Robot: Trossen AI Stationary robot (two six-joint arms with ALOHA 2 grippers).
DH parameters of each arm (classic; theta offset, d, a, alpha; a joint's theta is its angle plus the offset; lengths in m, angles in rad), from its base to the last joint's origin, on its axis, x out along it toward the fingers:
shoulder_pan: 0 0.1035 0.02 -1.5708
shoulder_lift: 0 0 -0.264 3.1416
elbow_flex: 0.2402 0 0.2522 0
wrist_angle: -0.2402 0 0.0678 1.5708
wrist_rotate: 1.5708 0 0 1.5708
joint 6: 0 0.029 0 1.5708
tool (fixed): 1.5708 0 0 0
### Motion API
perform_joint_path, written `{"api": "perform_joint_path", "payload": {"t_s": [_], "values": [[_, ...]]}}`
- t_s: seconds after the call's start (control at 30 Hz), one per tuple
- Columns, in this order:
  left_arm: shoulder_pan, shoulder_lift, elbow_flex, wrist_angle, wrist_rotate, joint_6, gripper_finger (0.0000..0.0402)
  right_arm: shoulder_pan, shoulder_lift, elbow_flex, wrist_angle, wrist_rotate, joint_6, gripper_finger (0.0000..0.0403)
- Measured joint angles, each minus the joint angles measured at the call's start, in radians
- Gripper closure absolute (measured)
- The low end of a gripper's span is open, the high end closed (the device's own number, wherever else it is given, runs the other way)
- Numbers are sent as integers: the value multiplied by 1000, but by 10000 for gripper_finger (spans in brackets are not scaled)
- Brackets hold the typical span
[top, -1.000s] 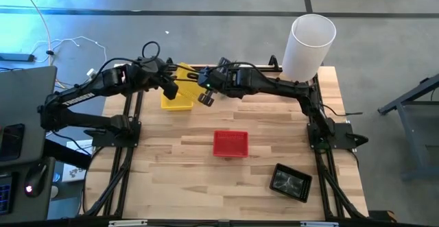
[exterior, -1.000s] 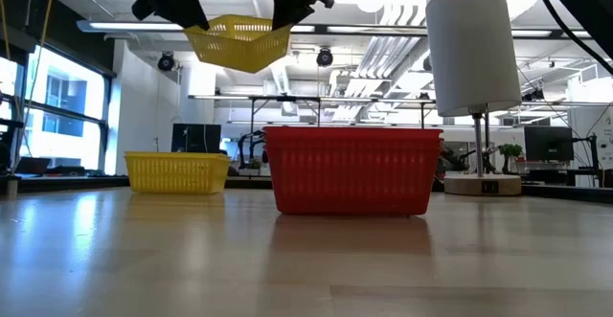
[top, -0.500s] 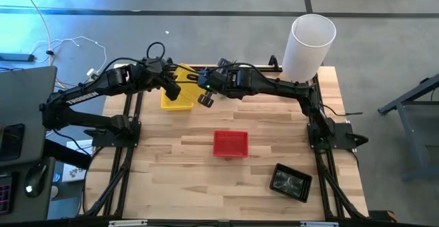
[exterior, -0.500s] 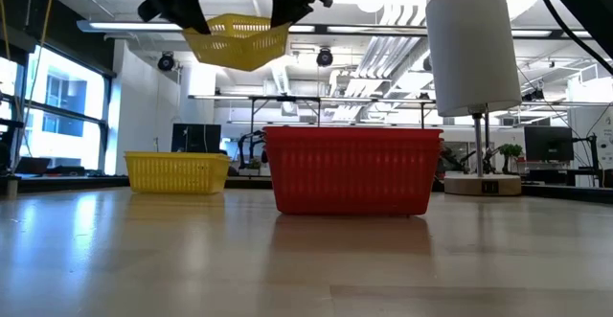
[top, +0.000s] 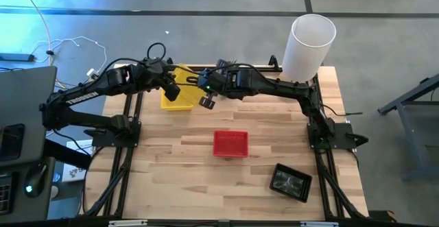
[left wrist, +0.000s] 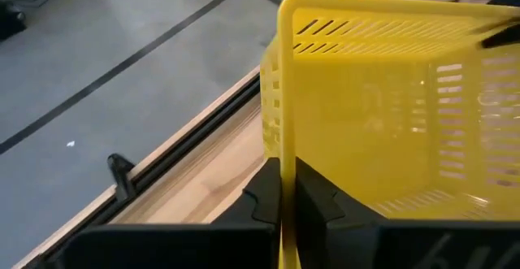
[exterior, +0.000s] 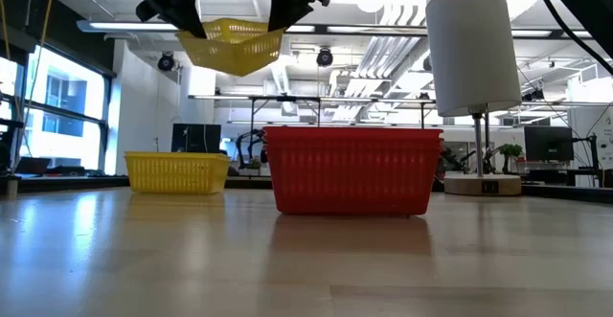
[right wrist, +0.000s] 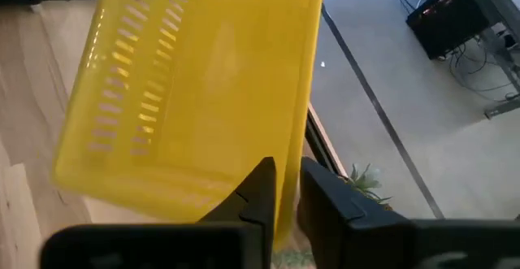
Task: Stack baskets by color
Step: Stack the right yellow bin on top of the left stacked yellow bins
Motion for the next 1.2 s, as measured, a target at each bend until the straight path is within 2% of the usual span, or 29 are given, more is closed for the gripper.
{"api": "perform_joint_path", "payload": {"t_s": [0.23,0.47,0.63,0.9,1.2], "values": [[13,-7,0,-101,-44,-37,401,0,0,0,3,43,-16,307],[47,-27,-3,-230,-45,-140,401,-1,0,0,1,27,-19,293],[53,-95,-93,-214,-31,-226,401,-10,0,0,2,29,-71,293],[53,-213,-256,-137,-52,-468,401,-53,0,0,-6,29,-95,293],[44,-224,-375,-11,-49,-582,401,-134,0,0,-79,28,-86,293]]}}
